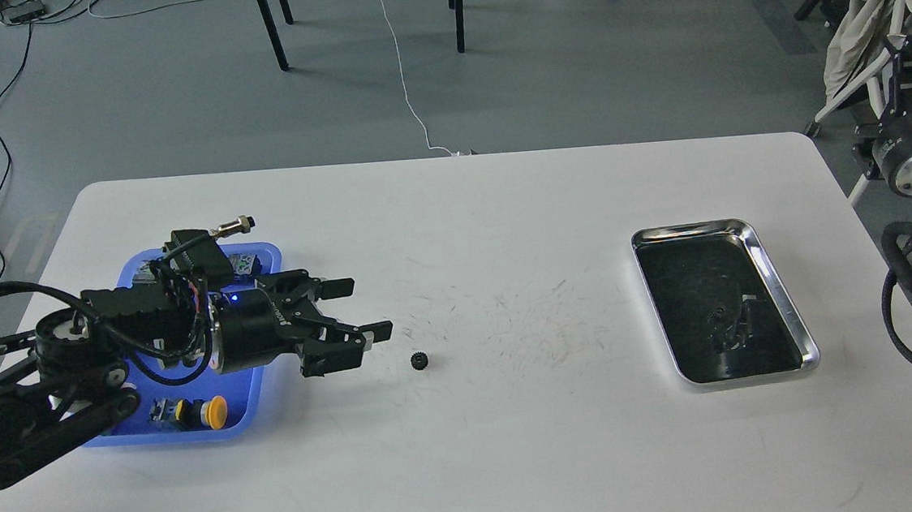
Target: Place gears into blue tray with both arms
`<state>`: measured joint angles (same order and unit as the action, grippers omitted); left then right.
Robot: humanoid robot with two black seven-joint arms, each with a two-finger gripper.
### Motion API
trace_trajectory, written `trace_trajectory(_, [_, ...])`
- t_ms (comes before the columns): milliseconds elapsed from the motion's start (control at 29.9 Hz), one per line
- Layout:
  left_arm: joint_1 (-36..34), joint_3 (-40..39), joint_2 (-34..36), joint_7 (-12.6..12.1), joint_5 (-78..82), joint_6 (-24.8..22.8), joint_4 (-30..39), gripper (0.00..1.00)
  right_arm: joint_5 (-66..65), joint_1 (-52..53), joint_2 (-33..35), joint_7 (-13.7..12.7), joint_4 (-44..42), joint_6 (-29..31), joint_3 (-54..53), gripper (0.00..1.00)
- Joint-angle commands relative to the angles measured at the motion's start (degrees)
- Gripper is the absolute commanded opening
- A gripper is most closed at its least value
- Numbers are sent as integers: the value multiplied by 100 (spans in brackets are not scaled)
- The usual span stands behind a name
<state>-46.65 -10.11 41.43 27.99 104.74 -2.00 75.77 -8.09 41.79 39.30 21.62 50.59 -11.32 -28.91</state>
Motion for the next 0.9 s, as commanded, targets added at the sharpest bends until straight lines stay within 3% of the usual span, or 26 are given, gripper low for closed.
trace_trajectory(0, [-213, 176, -319, 1, 178, 33, -317, 94, 0, -31, -19, 9, -32, -10, -9, 95])
trace_trajectory(435, [-213, 291, -1004, 1, 380, 94, -897, 94, -70, 92, -309, 0, -67, -1, 17, 96])
trace_trajectory(669, [-204, 405, -1338, 1, 424, 226, -1337, 94, -53, 461, -1108, -158, -1016, 60, 43, 96])
trace_trajectory(869, [-125, 414, -1418, 1, 424, 270, -1530, 94, -61, 479, -1294, -158, -1087, 60, 175, 96])
